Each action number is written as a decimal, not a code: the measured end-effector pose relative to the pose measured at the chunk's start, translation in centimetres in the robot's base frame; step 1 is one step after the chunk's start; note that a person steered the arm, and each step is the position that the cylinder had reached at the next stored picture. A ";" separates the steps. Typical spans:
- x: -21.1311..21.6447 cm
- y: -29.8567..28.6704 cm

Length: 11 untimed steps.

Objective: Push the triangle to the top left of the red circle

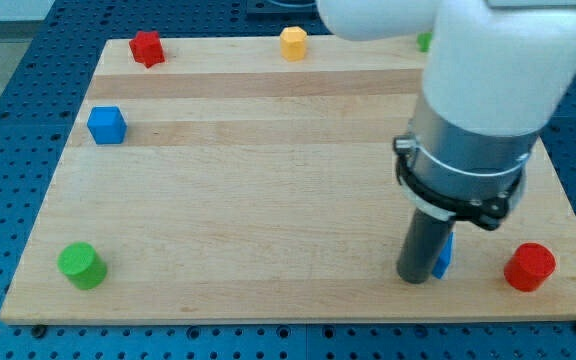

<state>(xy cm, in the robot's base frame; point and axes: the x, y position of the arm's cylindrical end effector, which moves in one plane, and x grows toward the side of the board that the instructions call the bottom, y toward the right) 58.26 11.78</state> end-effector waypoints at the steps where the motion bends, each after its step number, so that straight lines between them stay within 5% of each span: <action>1: 0.0 1.3; 4: -2.2 -1.5; 11: -5.7 2.3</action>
